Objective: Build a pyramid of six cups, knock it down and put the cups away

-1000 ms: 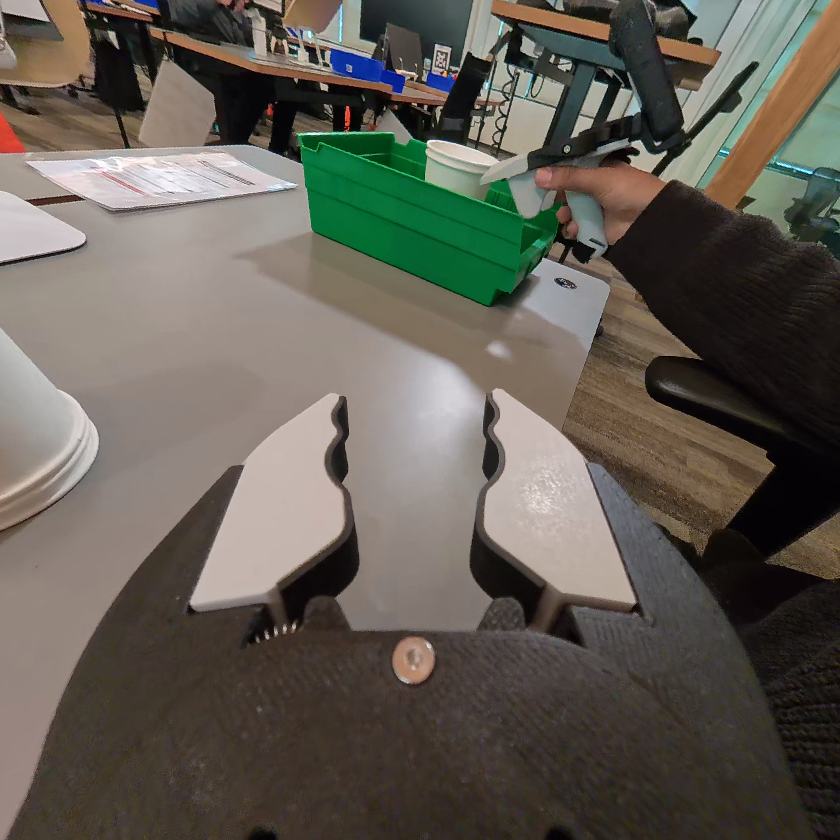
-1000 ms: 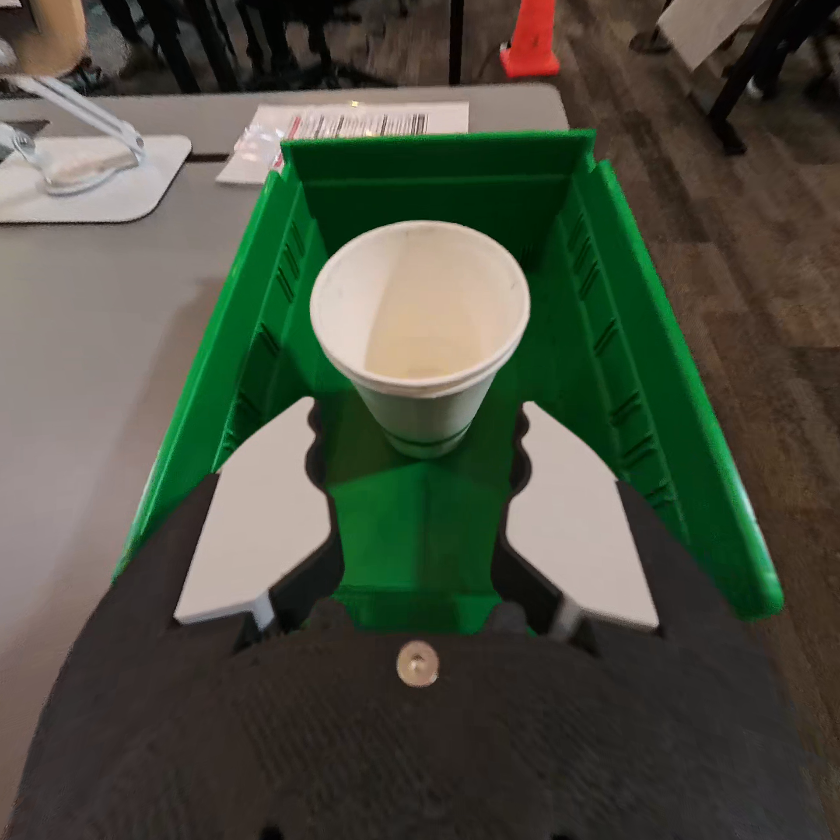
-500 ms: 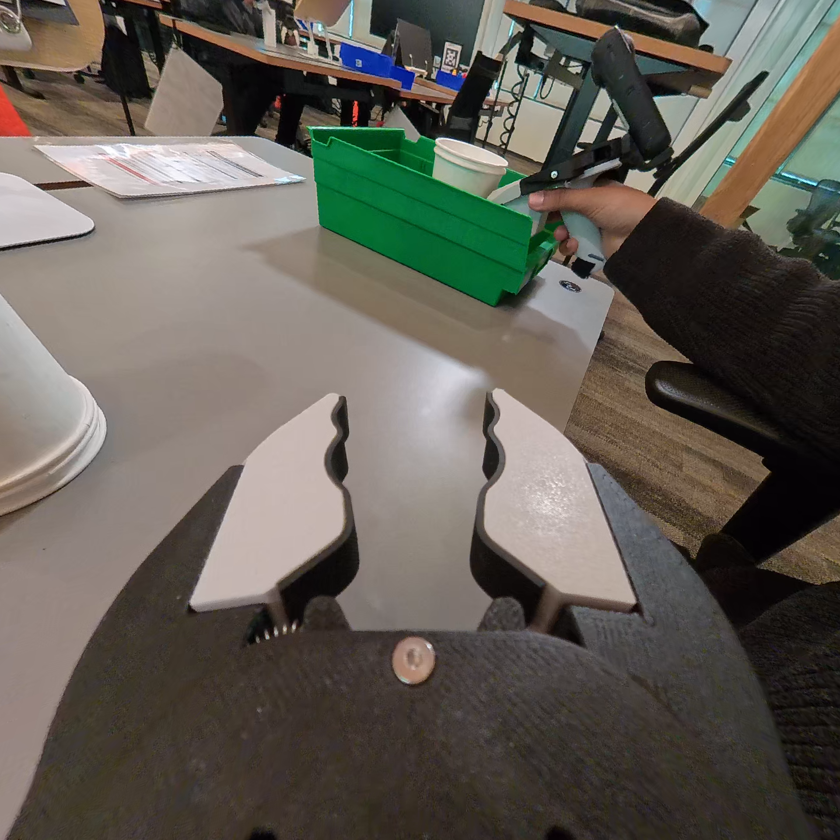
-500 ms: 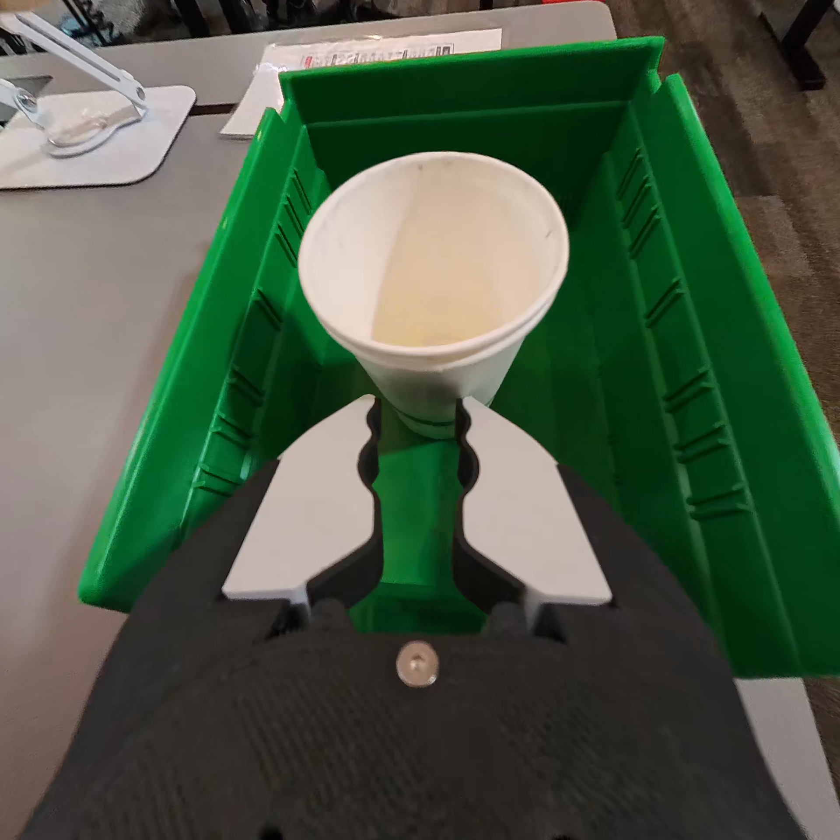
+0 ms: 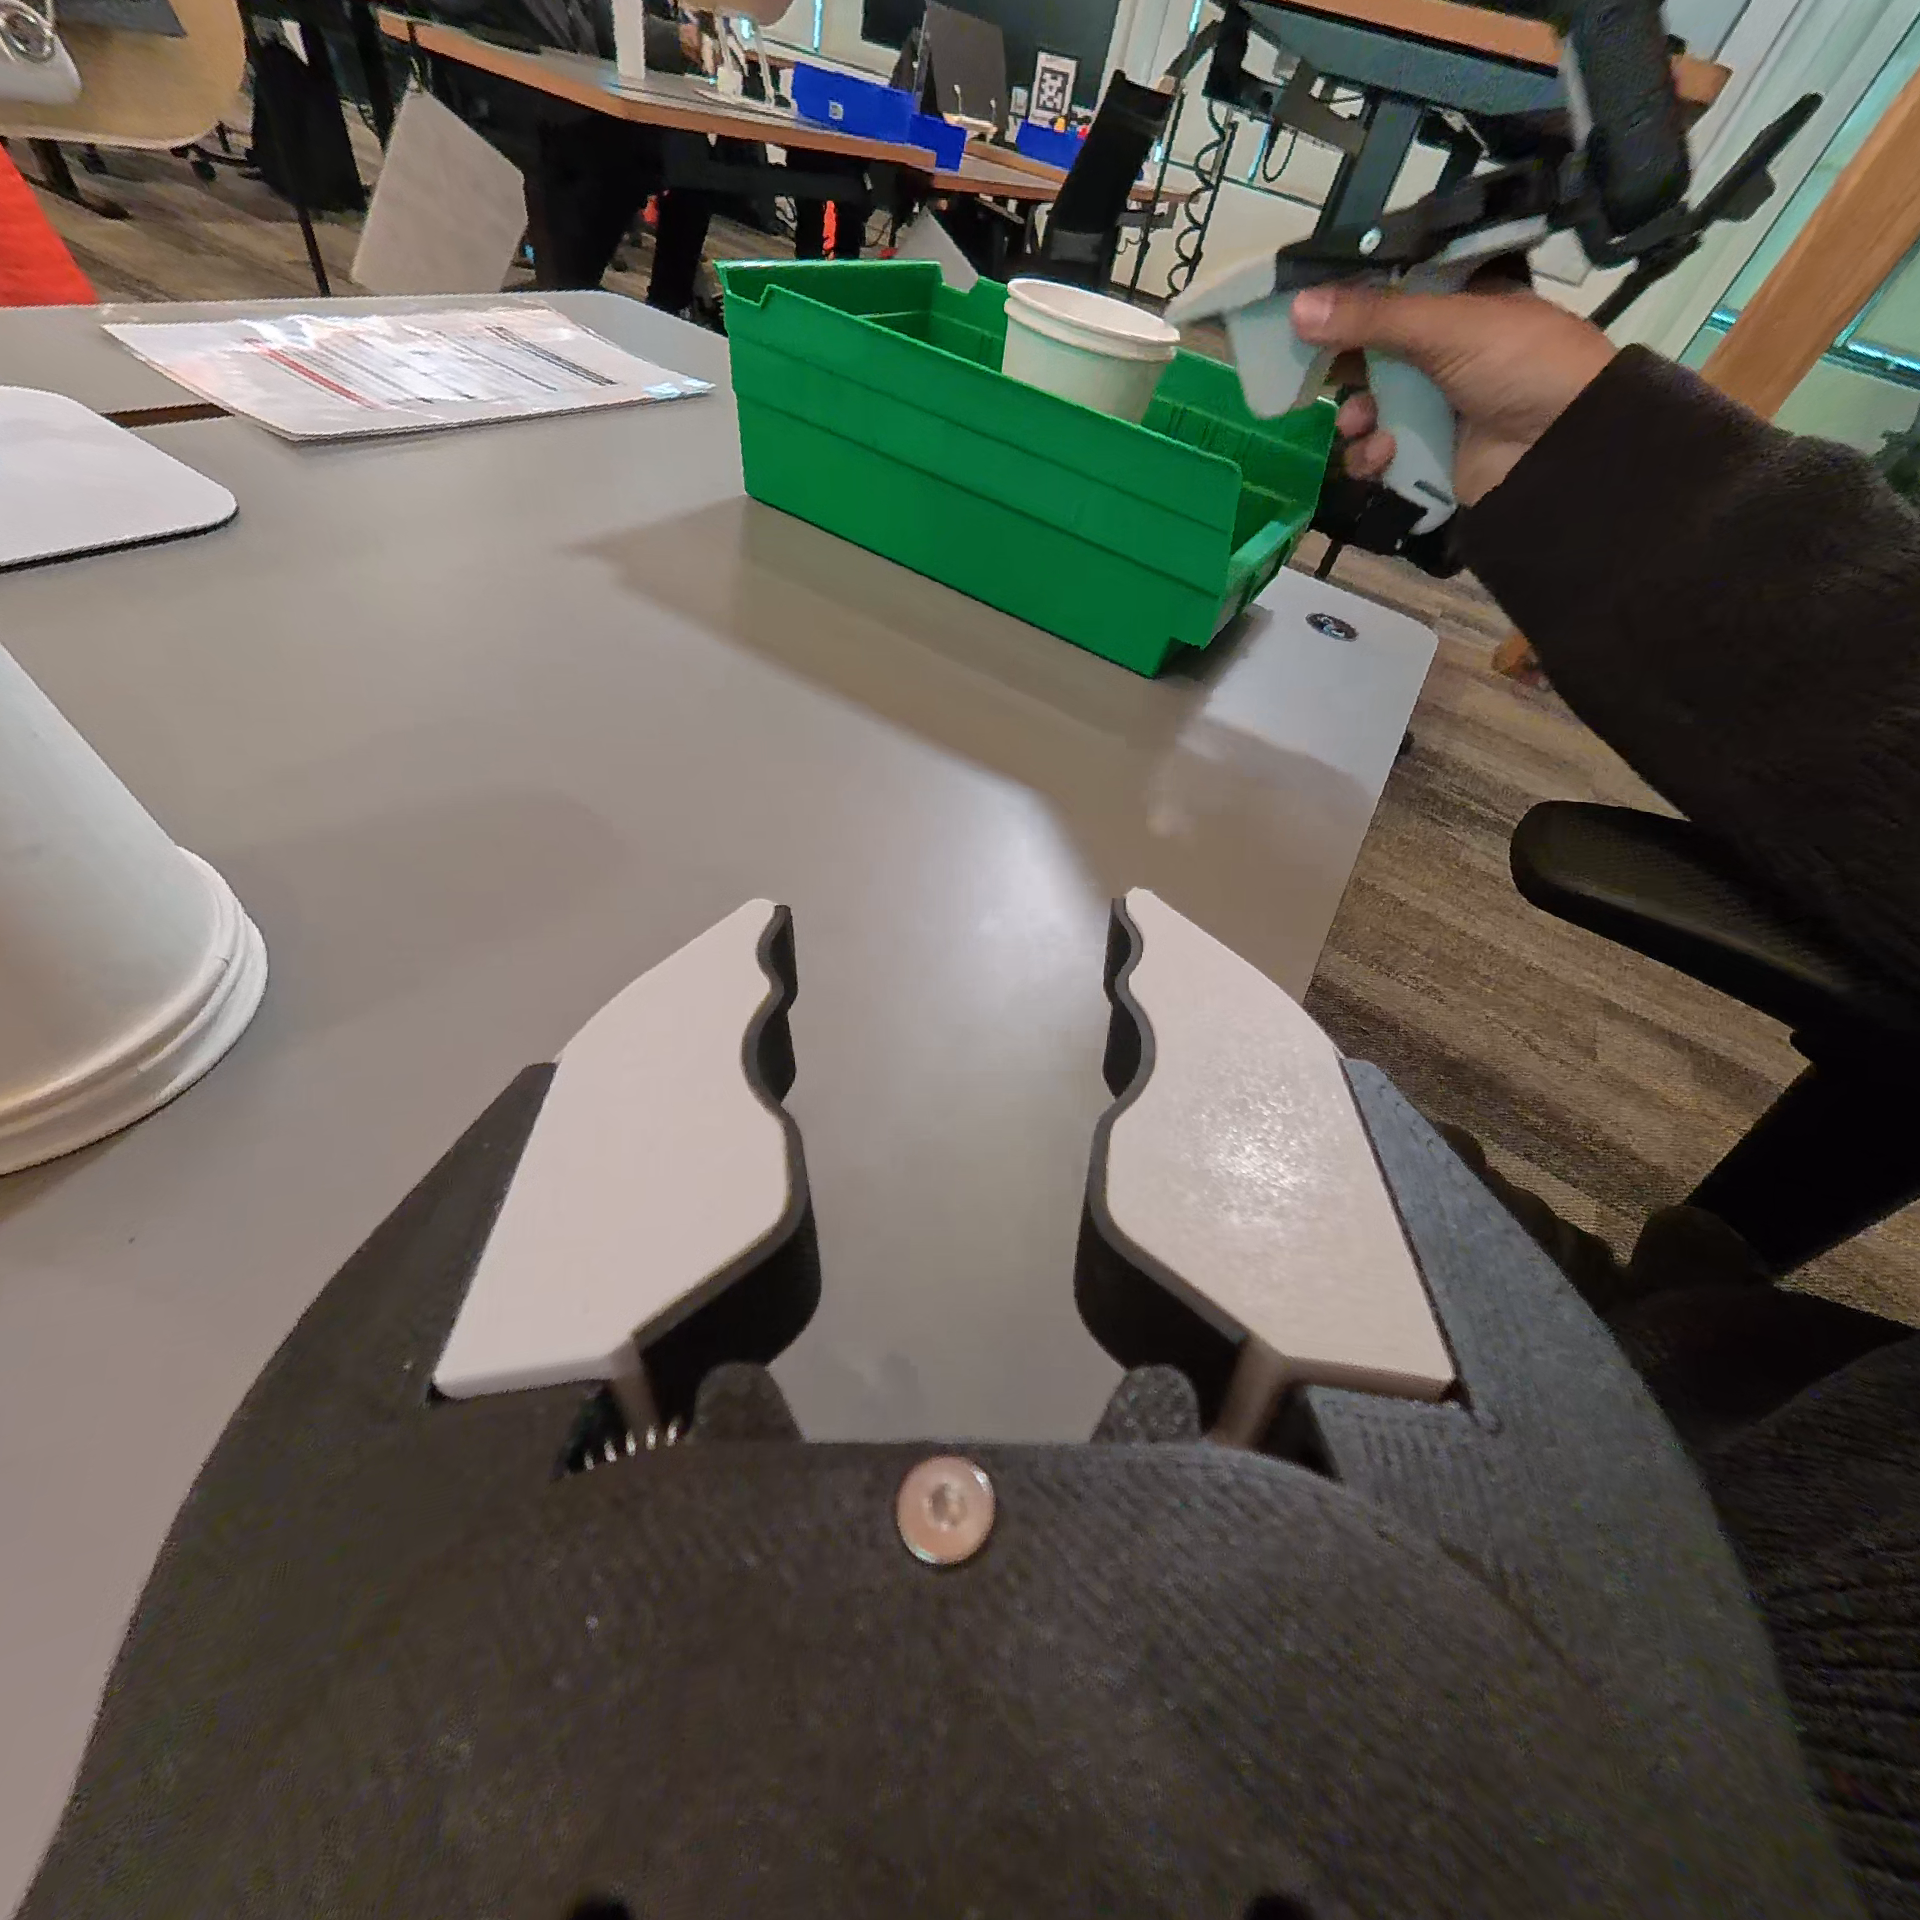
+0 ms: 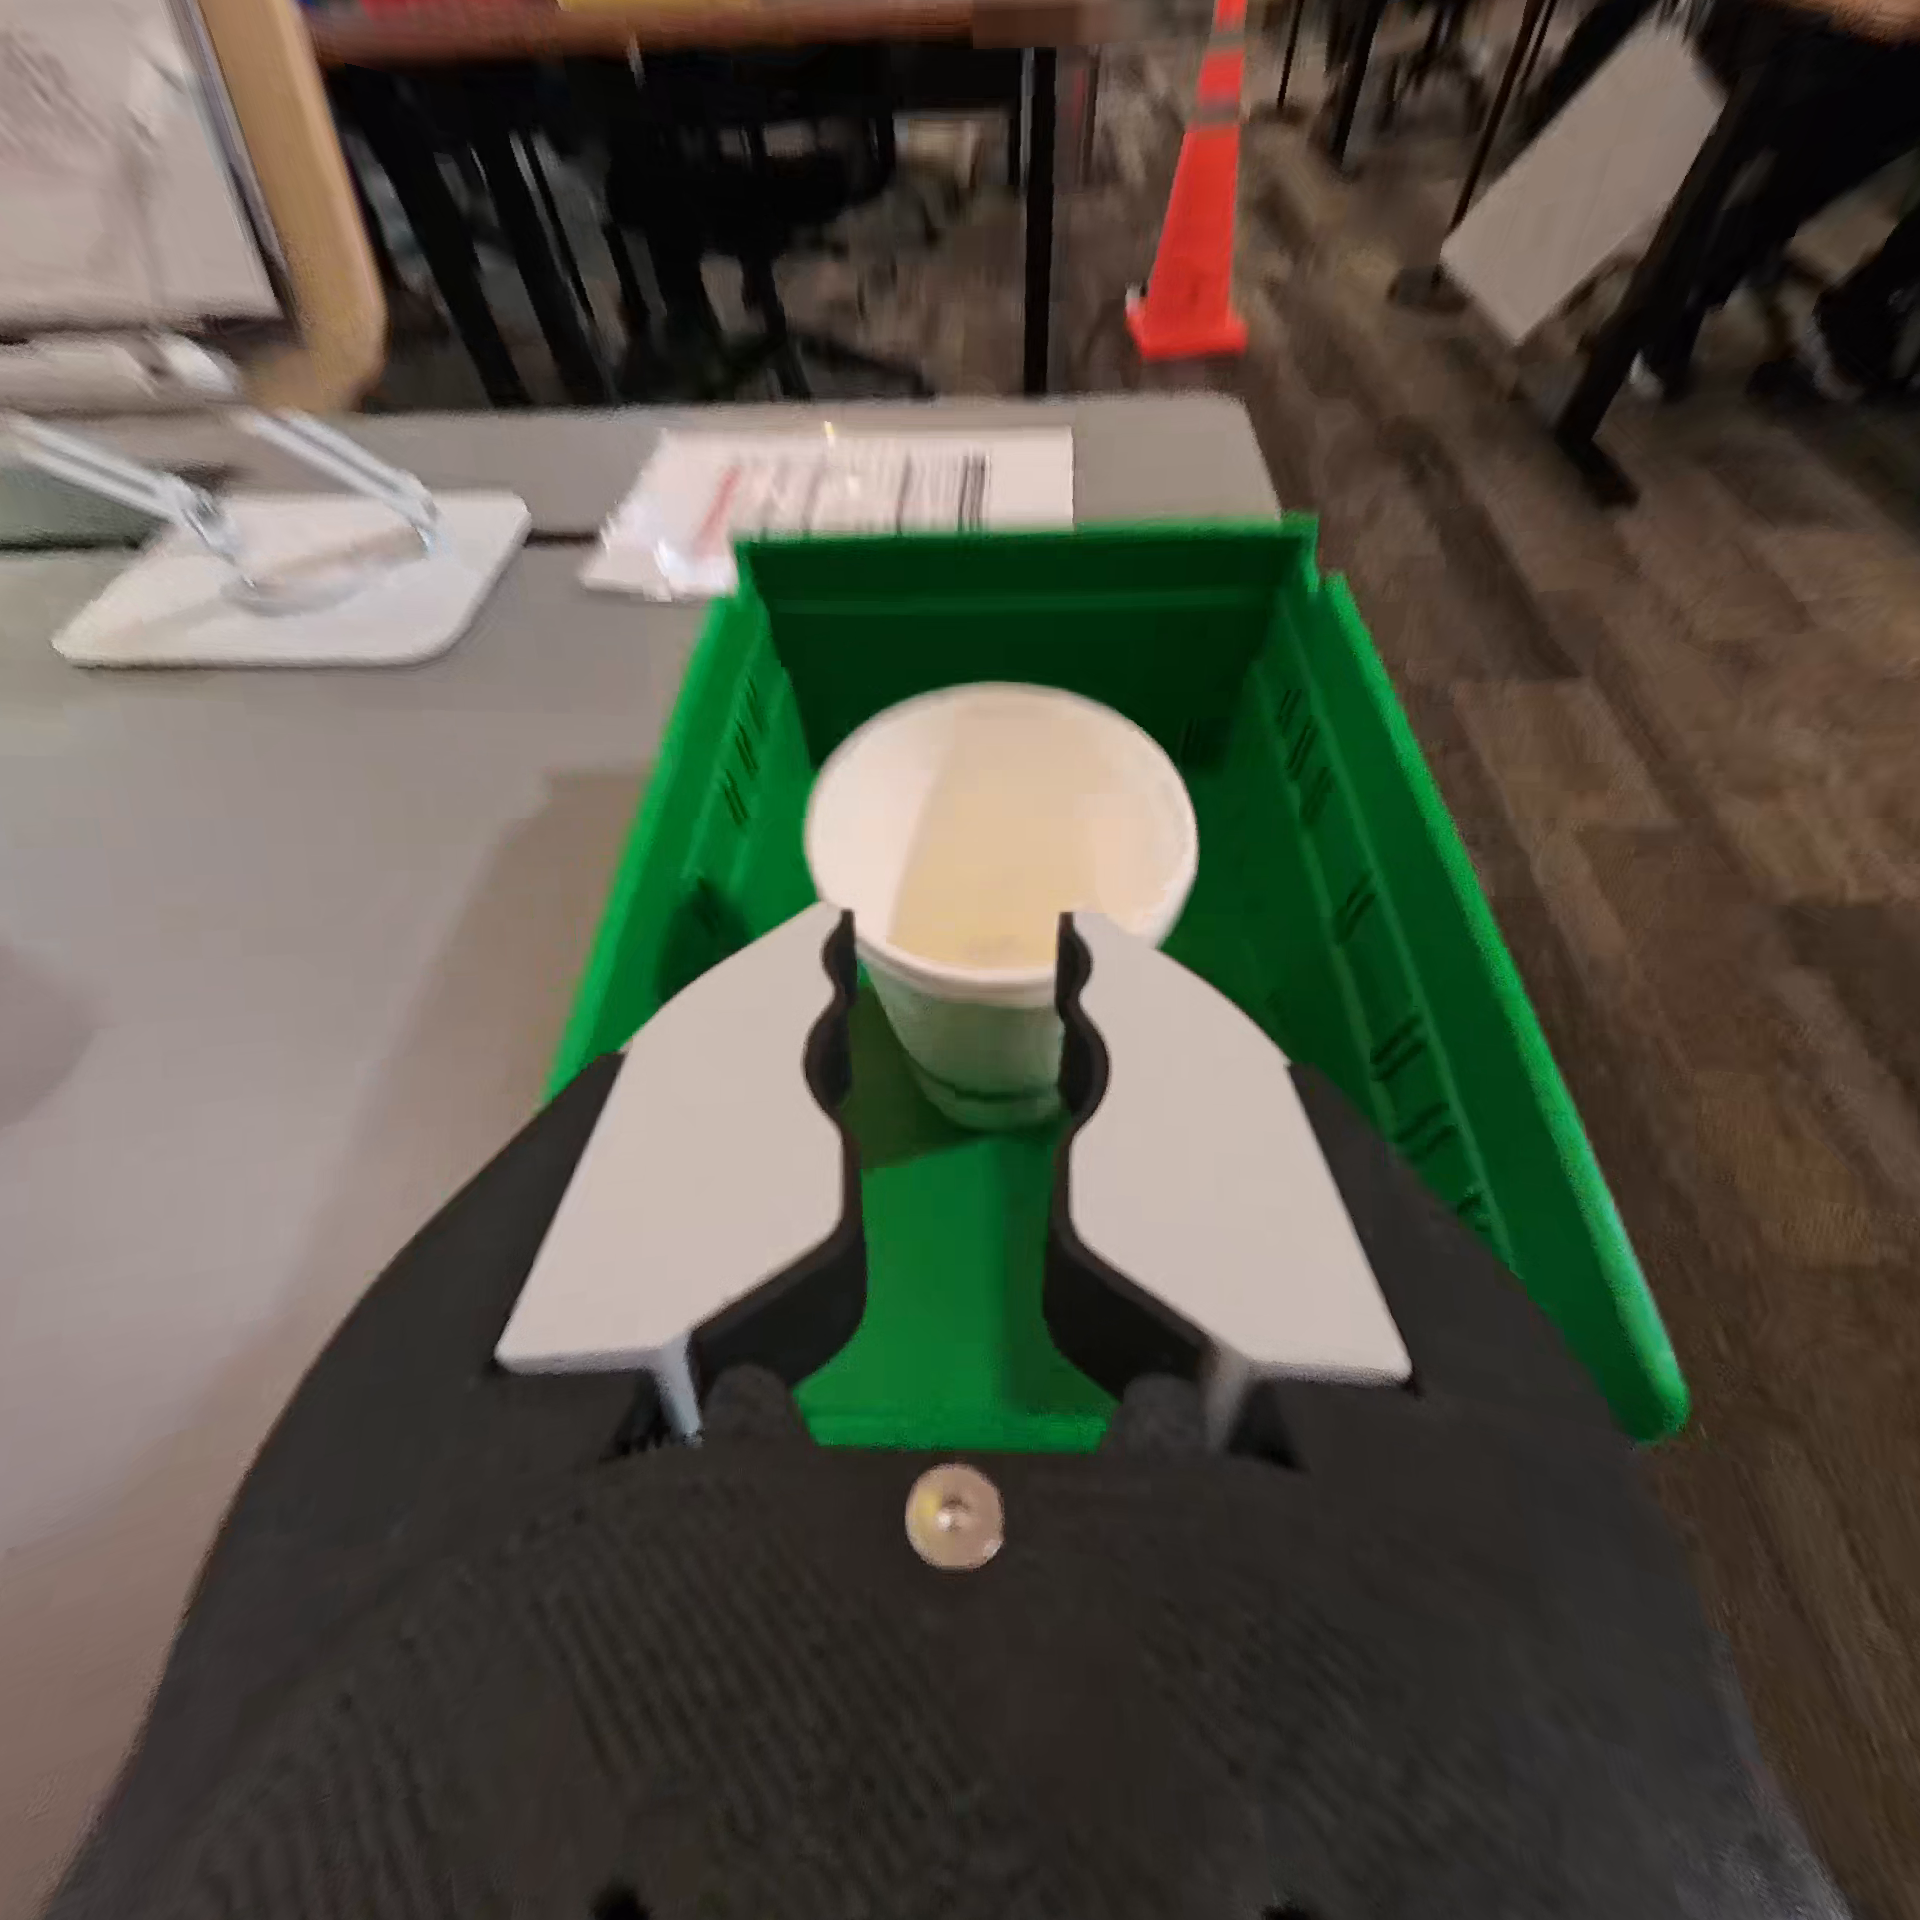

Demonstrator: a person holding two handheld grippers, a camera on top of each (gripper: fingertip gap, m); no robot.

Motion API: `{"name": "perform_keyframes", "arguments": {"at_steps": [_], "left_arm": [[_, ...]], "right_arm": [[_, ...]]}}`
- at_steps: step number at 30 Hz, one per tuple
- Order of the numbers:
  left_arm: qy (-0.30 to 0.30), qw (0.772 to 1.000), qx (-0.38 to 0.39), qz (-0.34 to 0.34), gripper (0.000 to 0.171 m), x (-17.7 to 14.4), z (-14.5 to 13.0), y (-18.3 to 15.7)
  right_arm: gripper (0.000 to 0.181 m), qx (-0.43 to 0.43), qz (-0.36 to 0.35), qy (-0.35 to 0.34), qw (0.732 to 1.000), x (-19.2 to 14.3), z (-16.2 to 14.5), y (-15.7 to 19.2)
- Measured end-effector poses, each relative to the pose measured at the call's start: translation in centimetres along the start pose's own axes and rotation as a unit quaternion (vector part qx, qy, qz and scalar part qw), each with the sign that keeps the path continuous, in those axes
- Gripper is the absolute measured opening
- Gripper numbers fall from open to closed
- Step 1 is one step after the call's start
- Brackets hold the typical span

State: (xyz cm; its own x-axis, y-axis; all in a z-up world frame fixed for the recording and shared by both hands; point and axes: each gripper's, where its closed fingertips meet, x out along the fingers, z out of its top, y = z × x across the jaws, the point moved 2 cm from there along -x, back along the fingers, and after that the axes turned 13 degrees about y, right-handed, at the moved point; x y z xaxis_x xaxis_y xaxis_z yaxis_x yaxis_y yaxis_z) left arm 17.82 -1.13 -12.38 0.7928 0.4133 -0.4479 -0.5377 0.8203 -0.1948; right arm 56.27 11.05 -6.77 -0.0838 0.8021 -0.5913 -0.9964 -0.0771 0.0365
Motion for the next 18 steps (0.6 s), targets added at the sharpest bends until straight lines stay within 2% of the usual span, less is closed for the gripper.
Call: {"name": "perform_keyframes", "arguments": {"at_steps": [4, 6, 8, 11, 14, 16, 18], "left_arm": [[-0.005, 1.000, -0.003, 0.010, 0.058, -0.2, 0.1, 0.4], [-0.011, 1.000, -0.009, 0.016, 0.058, -0.4, 0.3, 0.8], [-0.017, 0.999, -0.019, 0.023, 0.058, -0.7, 0.4, 1.3], [-0.024, 0.998, -0.031, 0.044, 0.058, -1.2, 0.6, 2.3], [-0.034, 0.994, -0.030, 0.095, 0.059, -2.1, 0.8, 4.2], [-0.043, 0.988, -0.026, 0.144, 0.061, -3.3, 1.1, 6.1], [-0.059, 0.975, -0.023, 0.212, 0.062, -5.1, 1.5, 8.6]], "right_arm": [[0.040, -0.037, 0.053, -0.120, 0.991, -4.0, 4.3, 5.3], [0.041, -0.045, 0.113, -0.166, 0.978, -5.0, 5.3, 9.8], [0.041, -0.040, 0.191, -0.190, 0.962, -4.9, 5.2, 15.0], [0.049, -0.016, 0.309, -0.169, 0.936, -2.7, 2.4, 23.1], [0.058, -0.033, 0.381, -0.080, 0.920, 0.0, -2.2, 29.3], [0.060, -0.068, 0.406, -0.034, 0.911, 0.4, -4.1, 31.5], [0.059, -0.120, 0.396, -0.037, 0.910, 0.4, -4.5, 31.7]]}}
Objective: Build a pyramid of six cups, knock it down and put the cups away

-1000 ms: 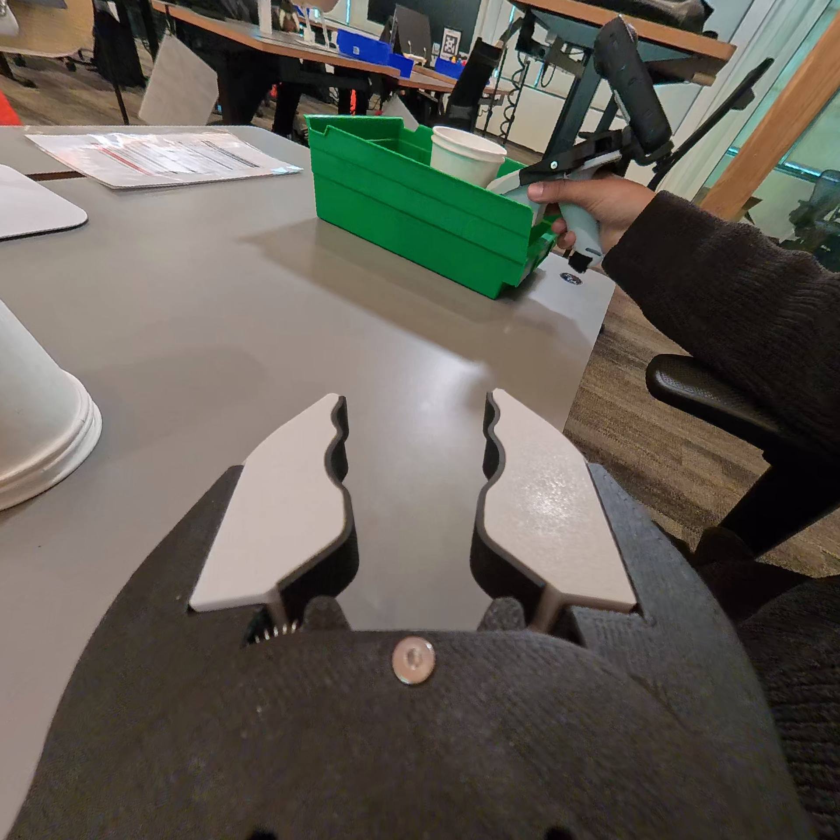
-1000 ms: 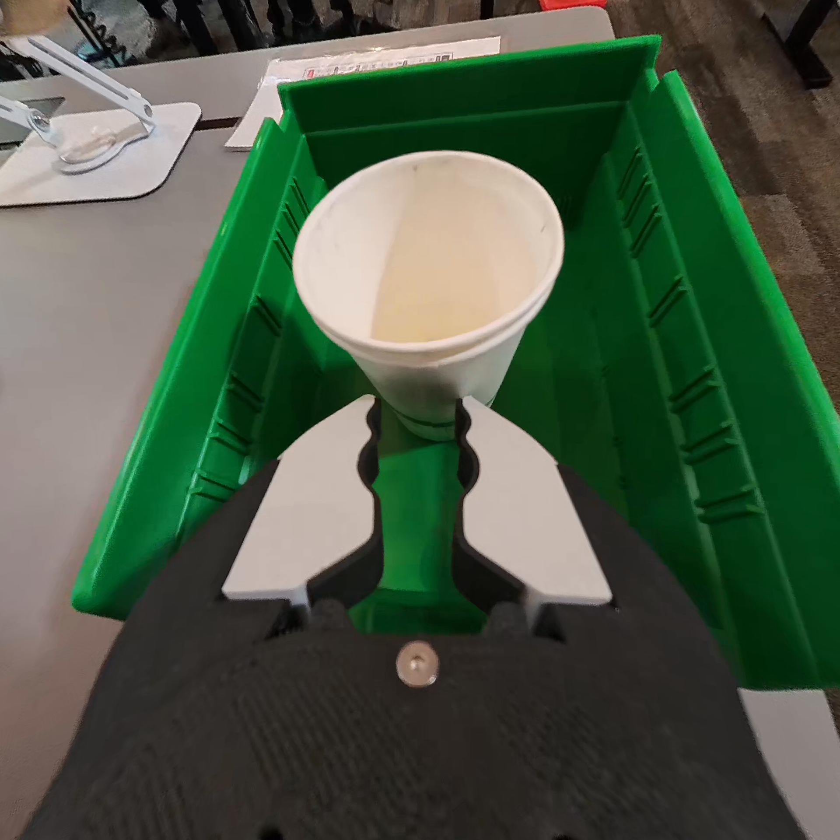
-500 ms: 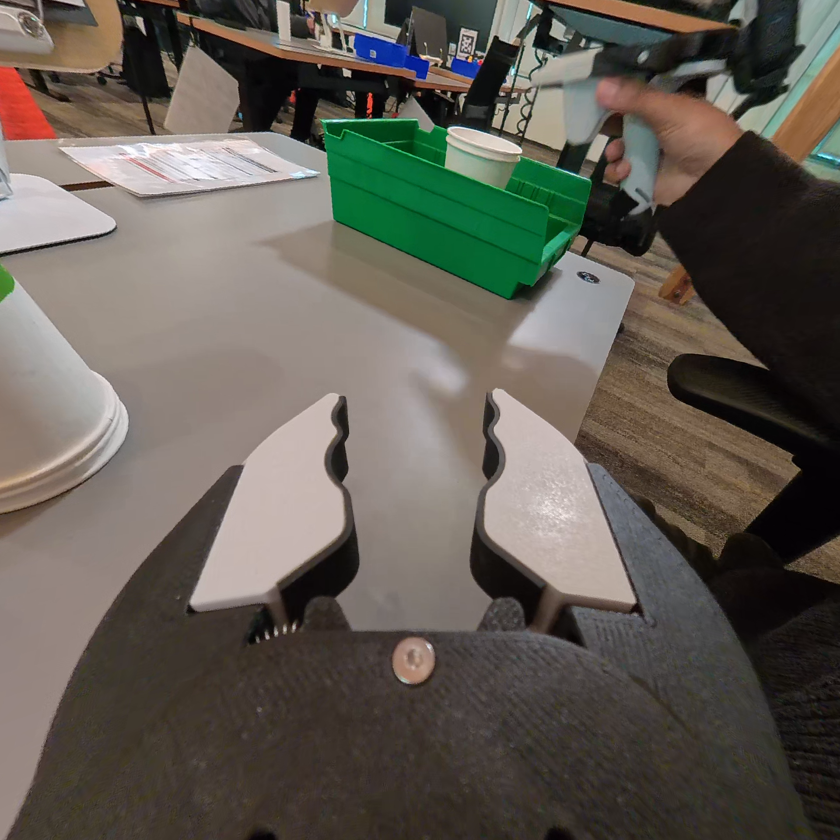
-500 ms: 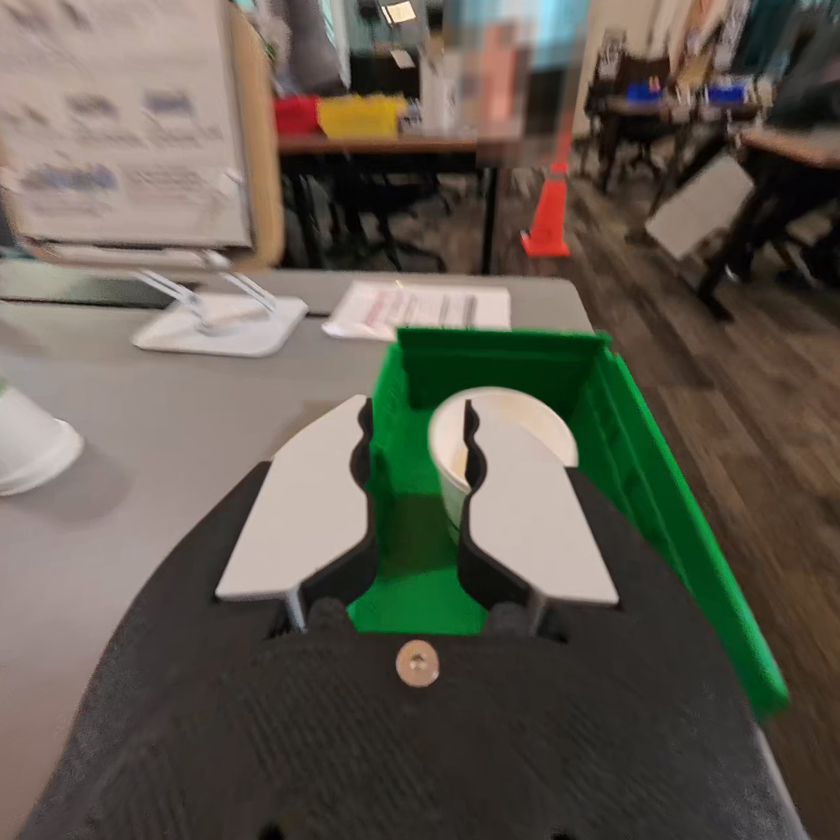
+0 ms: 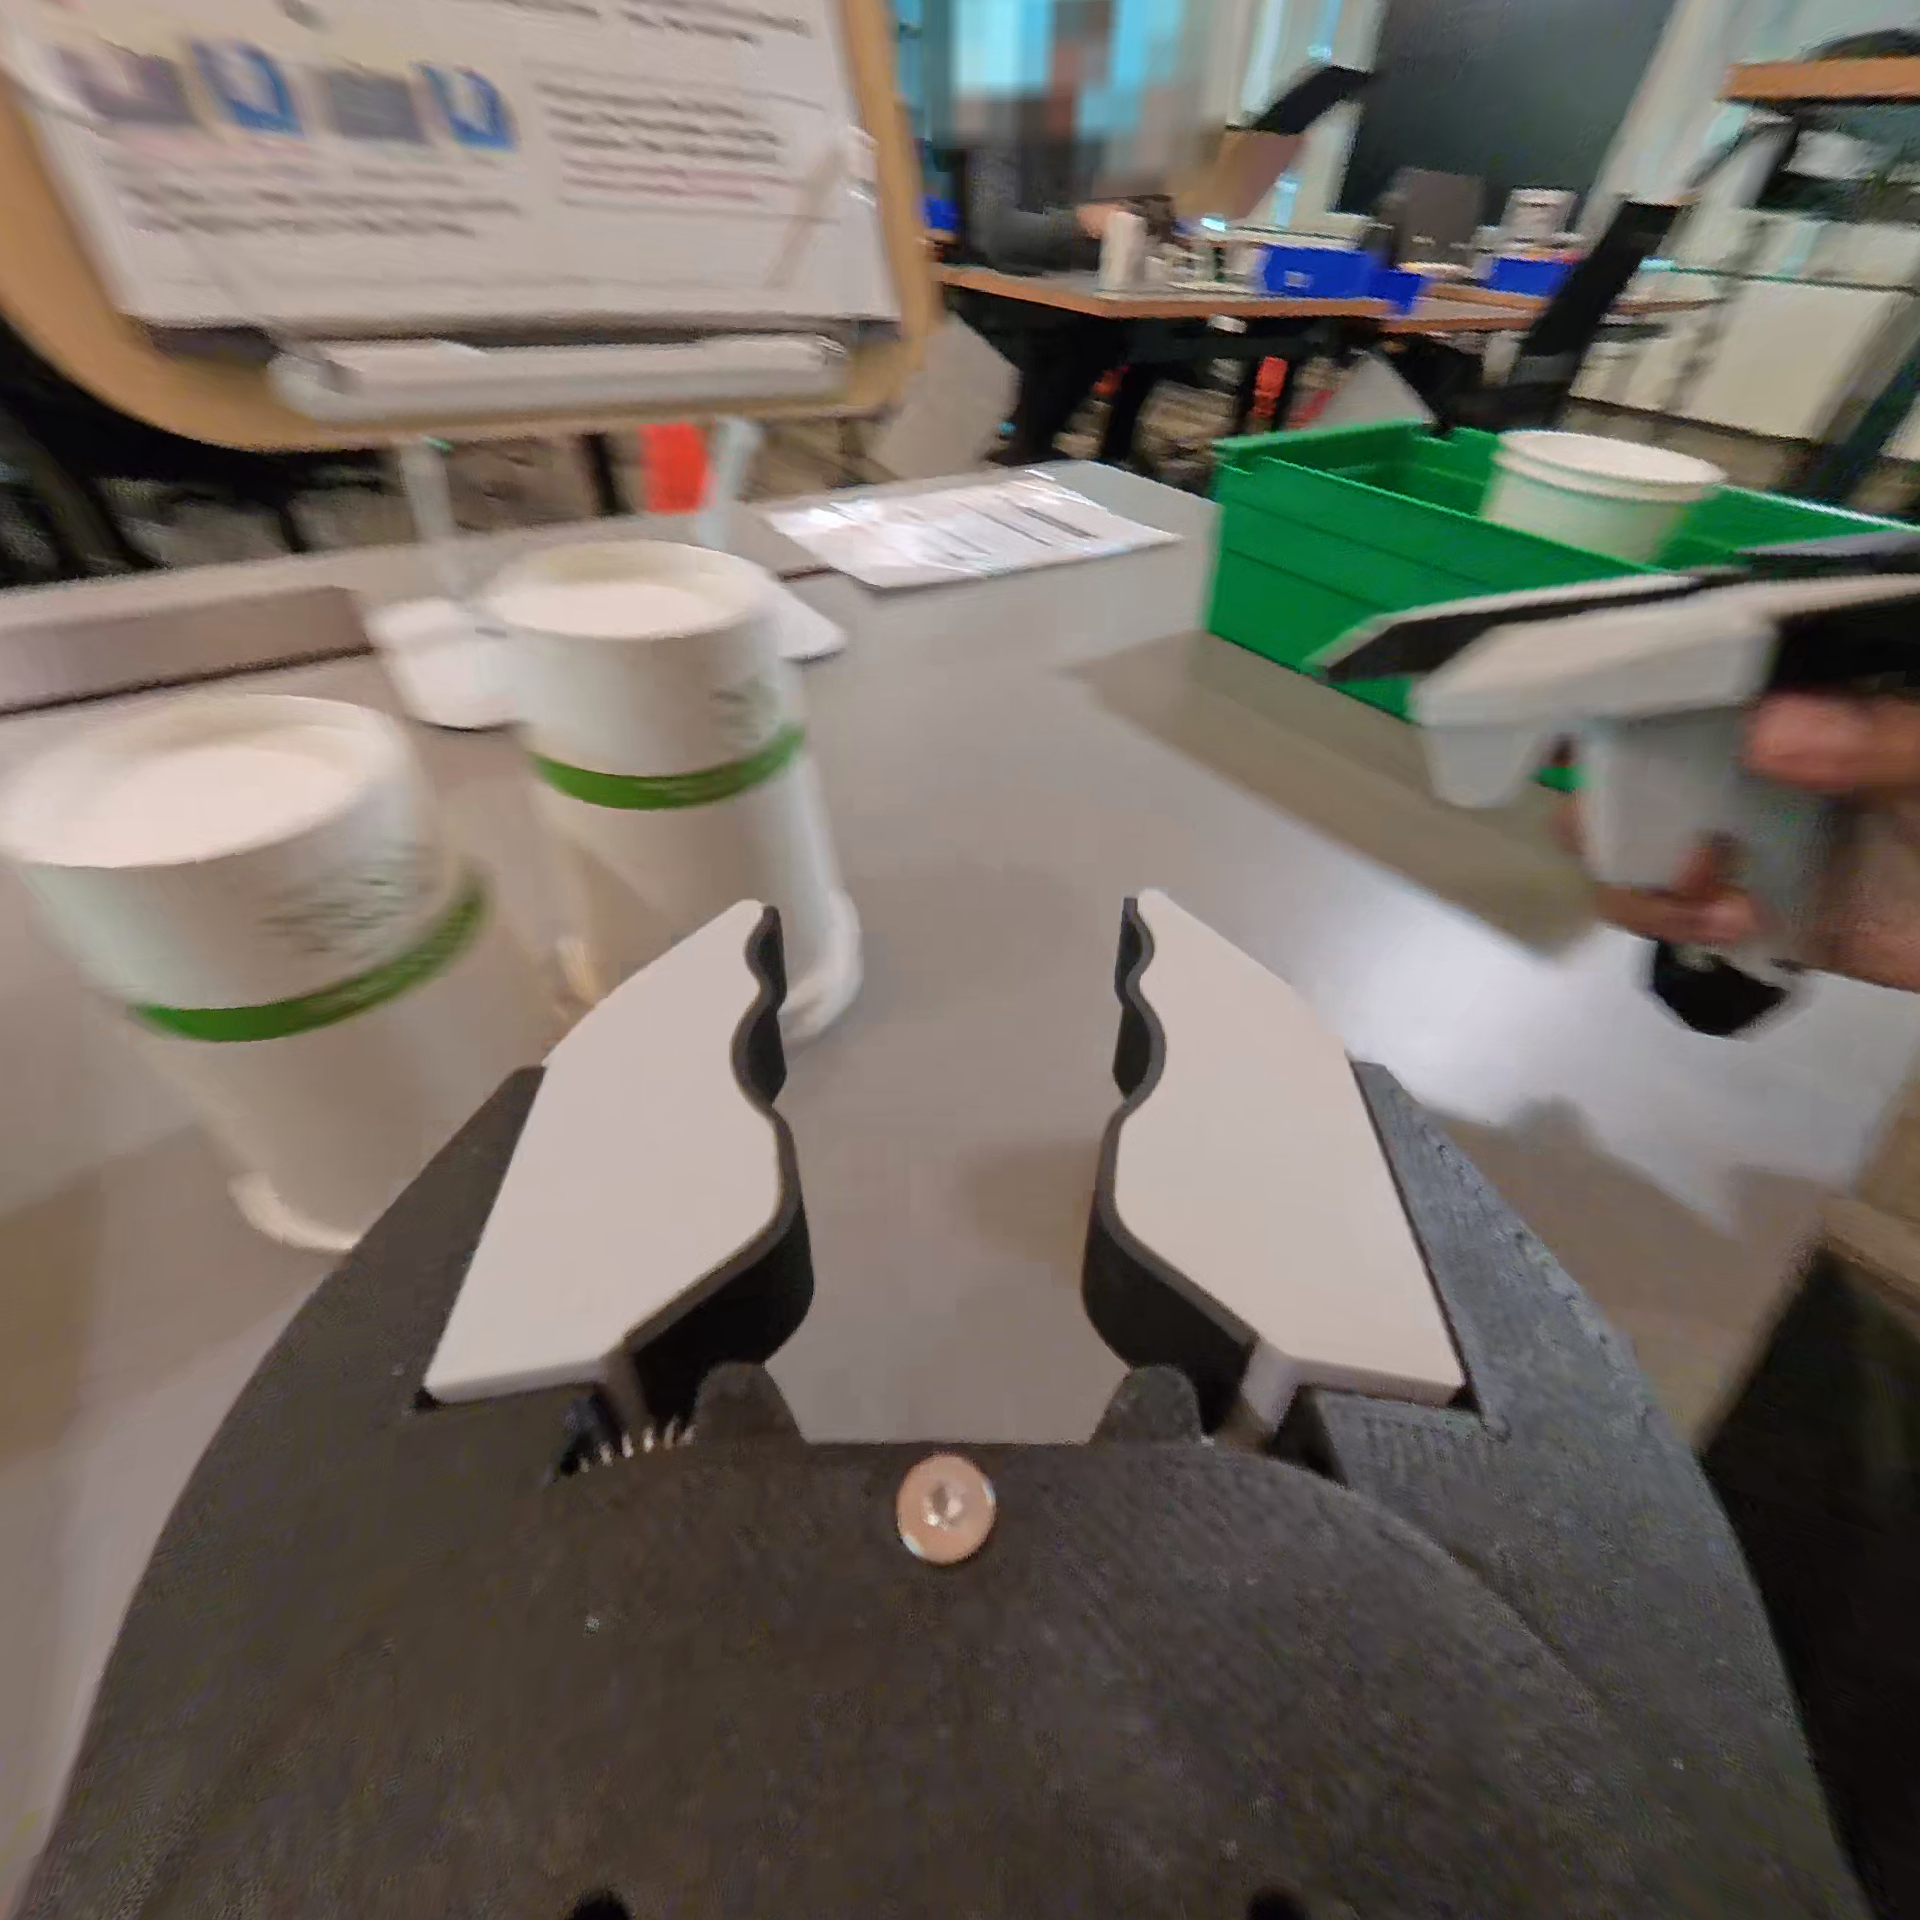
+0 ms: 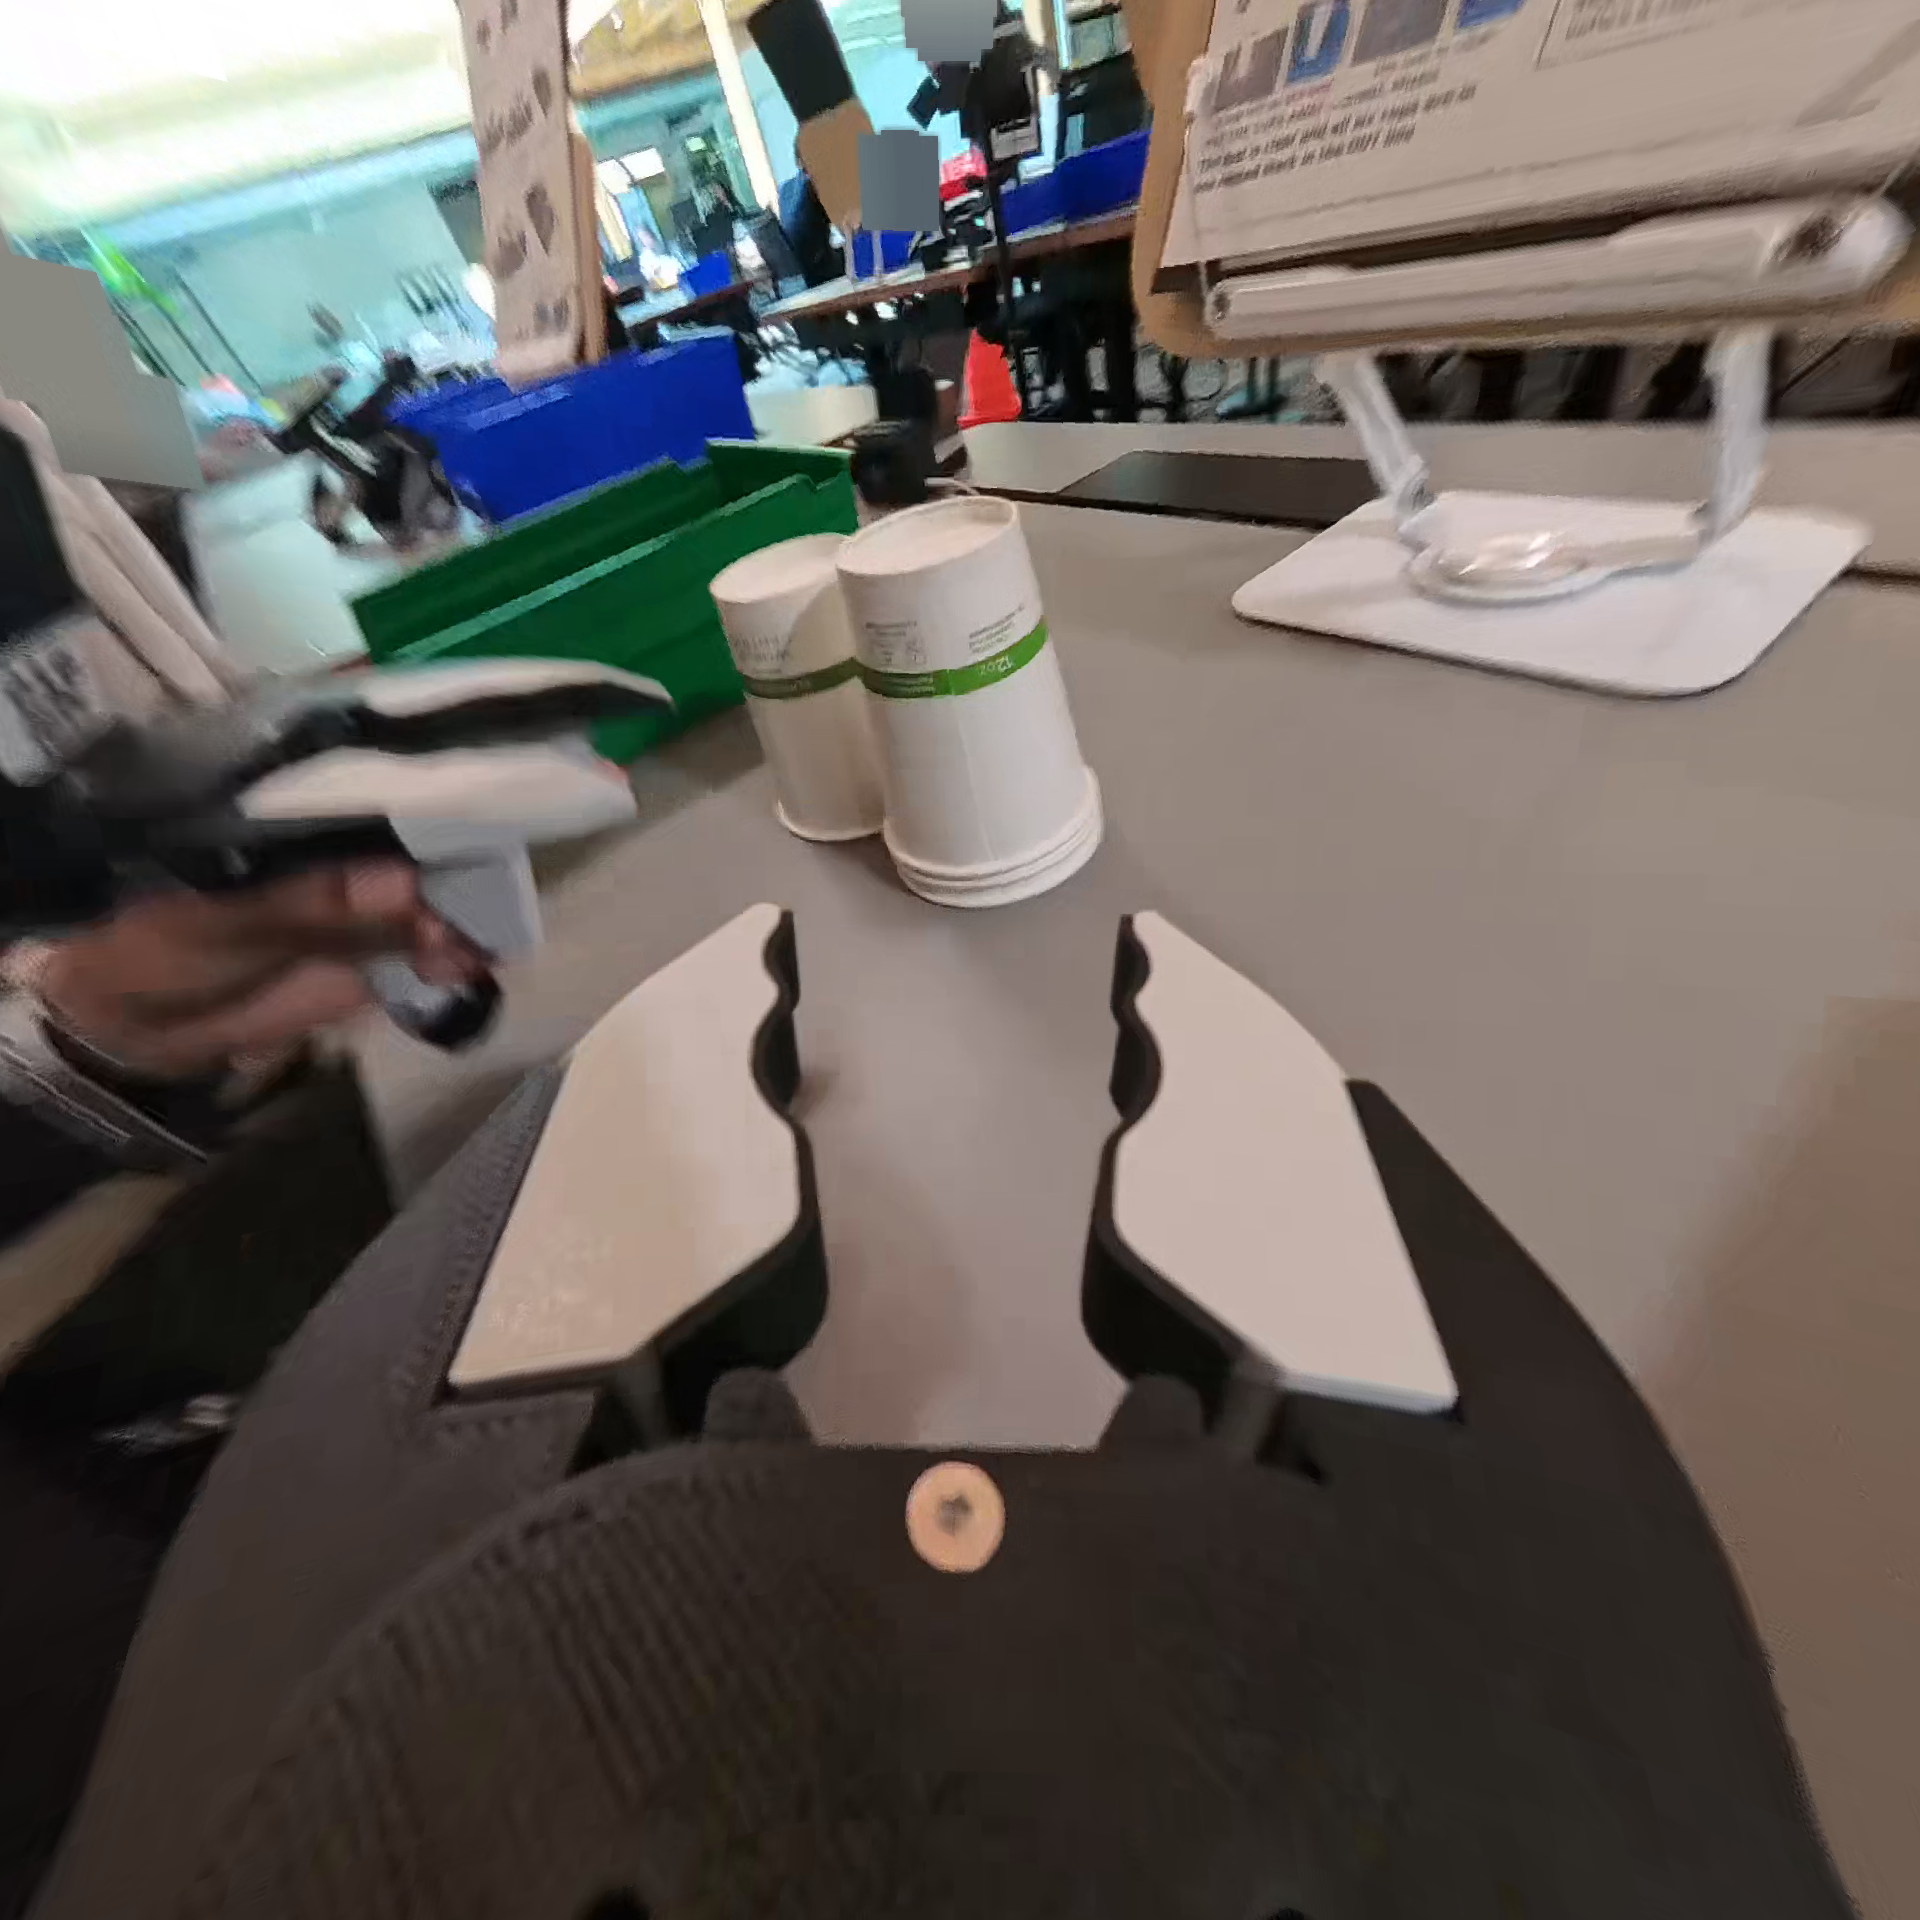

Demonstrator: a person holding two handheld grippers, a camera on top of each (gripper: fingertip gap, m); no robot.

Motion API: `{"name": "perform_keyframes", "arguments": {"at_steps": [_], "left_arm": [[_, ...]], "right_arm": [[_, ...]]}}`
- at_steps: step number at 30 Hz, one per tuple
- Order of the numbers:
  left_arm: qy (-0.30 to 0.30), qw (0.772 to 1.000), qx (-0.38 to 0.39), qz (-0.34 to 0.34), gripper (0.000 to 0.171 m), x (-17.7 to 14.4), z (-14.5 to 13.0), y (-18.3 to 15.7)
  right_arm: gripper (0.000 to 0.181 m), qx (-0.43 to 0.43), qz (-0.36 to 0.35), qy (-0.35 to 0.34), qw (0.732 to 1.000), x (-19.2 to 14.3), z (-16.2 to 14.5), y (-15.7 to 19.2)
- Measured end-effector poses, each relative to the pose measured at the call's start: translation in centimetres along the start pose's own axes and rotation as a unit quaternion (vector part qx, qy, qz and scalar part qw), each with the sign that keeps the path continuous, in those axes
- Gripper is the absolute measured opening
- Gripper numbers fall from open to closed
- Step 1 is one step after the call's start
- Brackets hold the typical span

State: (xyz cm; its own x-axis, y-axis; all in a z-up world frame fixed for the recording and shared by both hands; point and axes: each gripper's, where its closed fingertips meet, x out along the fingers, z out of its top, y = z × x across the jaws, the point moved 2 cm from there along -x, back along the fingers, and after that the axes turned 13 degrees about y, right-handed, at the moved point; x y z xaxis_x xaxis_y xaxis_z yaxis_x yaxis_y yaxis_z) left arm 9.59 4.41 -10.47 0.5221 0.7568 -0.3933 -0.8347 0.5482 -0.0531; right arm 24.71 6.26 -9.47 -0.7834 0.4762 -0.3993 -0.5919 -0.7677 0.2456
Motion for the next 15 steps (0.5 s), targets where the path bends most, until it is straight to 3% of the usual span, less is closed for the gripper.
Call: {"name": "perform_keyframes", "arguments": {"at_steps": [4, 7, 11, 15], "left_arm": [[-0.055, 0.988, 0.006, 0.142, 0.065, -2.0, 1.5, 6.5], [-0.060, 0.975, 0.036, 0.212, 0.070, -1.8, 1.7, 10.4], [0.022, 0.981, 0.034, 0.189, 0.082, 1.5, -0.1, 12.2], [0.029, 0.978, 0.032, 0.206, 0.083, 2.7, -0.2, 13.8]], "right_arm": [[0.048, -0.125, -0.123, 0.008, 0.985, -1.2, -0.7, -2.9], [0.048, -0.137, -0.131, 0.017, 0.982, -1.3, -1.3, -3.7], [0.050, -0.123, -0.106, 0.031, 0.986, -0.6, -1.8, -3.5], [0.048, -0.148, -0.123, 0.046, 0.980, -0.1, -2.3, -3.6]]}}
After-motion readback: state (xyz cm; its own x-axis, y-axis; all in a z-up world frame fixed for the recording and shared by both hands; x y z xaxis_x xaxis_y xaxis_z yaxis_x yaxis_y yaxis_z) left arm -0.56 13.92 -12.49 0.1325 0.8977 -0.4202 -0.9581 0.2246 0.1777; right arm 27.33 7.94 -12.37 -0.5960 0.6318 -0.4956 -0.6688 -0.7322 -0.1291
